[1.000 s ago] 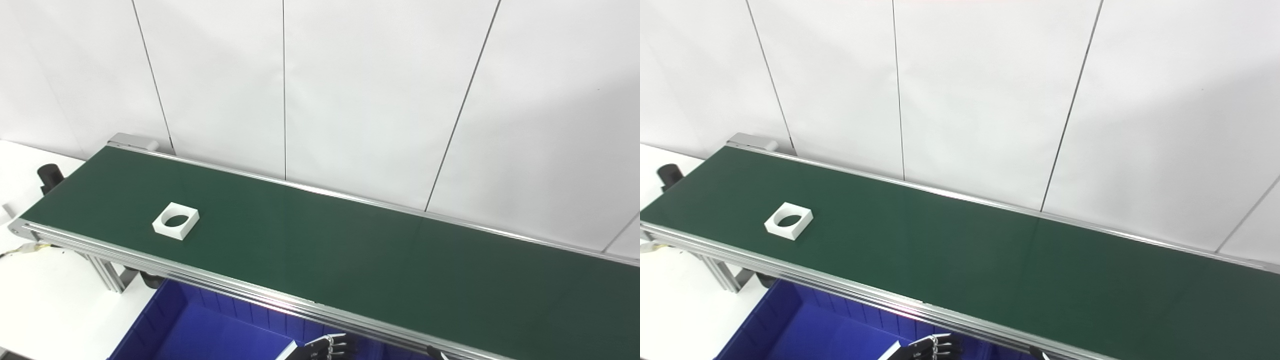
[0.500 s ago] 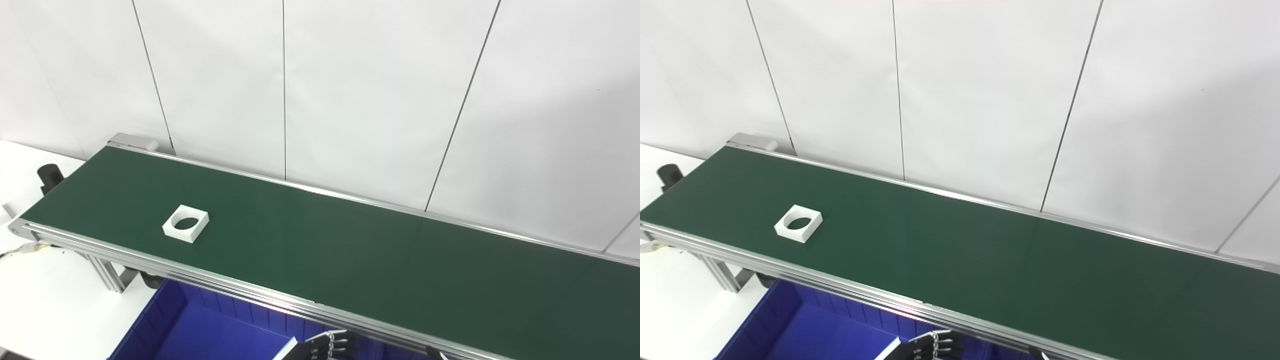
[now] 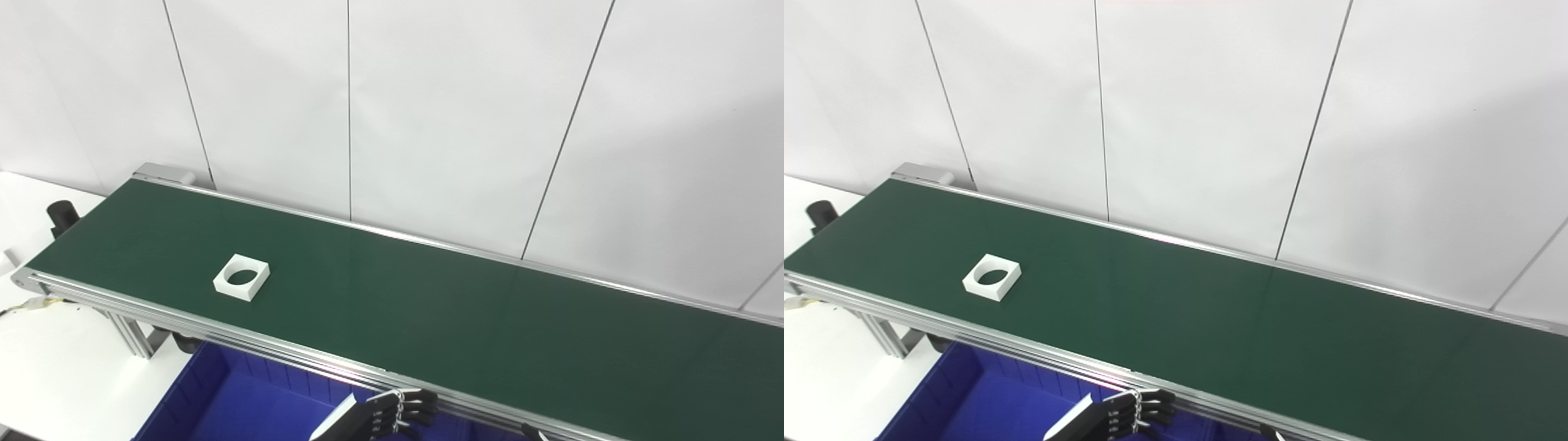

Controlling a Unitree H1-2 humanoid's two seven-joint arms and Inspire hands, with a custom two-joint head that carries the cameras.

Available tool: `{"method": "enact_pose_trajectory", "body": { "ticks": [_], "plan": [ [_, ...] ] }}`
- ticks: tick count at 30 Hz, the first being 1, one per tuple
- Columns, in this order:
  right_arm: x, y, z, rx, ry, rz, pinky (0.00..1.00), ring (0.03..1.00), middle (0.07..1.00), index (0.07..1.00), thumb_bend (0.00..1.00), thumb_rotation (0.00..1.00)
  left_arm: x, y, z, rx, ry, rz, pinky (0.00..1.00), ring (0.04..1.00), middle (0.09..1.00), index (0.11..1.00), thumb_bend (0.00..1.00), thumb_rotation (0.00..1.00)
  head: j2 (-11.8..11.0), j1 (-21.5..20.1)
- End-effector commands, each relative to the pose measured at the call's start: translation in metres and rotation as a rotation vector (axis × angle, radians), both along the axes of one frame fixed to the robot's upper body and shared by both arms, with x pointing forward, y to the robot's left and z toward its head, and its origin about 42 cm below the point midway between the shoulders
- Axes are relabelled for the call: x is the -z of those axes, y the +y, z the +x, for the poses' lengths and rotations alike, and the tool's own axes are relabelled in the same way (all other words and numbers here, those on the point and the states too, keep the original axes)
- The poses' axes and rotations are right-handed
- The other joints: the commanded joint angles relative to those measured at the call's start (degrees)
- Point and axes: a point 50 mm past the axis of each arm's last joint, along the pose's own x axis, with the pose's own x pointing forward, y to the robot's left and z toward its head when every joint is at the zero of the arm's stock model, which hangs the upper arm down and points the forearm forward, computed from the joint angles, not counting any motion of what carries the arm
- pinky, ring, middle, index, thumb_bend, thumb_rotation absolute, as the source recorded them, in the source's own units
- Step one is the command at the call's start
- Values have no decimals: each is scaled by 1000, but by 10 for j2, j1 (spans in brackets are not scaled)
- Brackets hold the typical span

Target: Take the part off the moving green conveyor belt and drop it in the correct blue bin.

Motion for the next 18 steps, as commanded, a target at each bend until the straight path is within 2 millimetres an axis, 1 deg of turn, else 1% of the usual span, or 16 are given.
{"method": "enact_pose_trajectory", "body": {
  "ticks": [1,3,5,8,11,15,18],
  "plan": [
    [-12,4,3,-10,-76,37,738,809,836,919,647,218,-17,1,5,15,-49,-12,696,763,781,805,1000,225,0,0],
    [-12,4,3,-9,-76,35,740,811,838,921,643,209,-24,3,7,23,-67,-13,694,761,779,802,1000,226,0,1],
    [-12,4,3,-9,-76,30,742,806,833,920,643,229,-32,6,11,32,-88,-12,682,748,780,807,1000,232,0,1],
    [-13,4,4,-9,-74,30,743,806,834,920,645,227,-44,9,15,35,-108,7,684,731,764,801,1000,244,0,1],
    [-12,4,4,-8,-77,32,742,806,834,919,652,248,-54,12,21,47,-151,24,671,729,759,800,1000,262,0,2],
    [-10,3,5,-11,-82,32,742,806,834,920,648,225,-66,14,28,72,-181,47,666,735,766,799,1000,266,-1,4],
    [-10,3,6,-11,-77,42,747,812,840,922,647,215,-80,16,37,96,-214,87,680,747,780,801,1000,242,-2,7]
  ]
}}
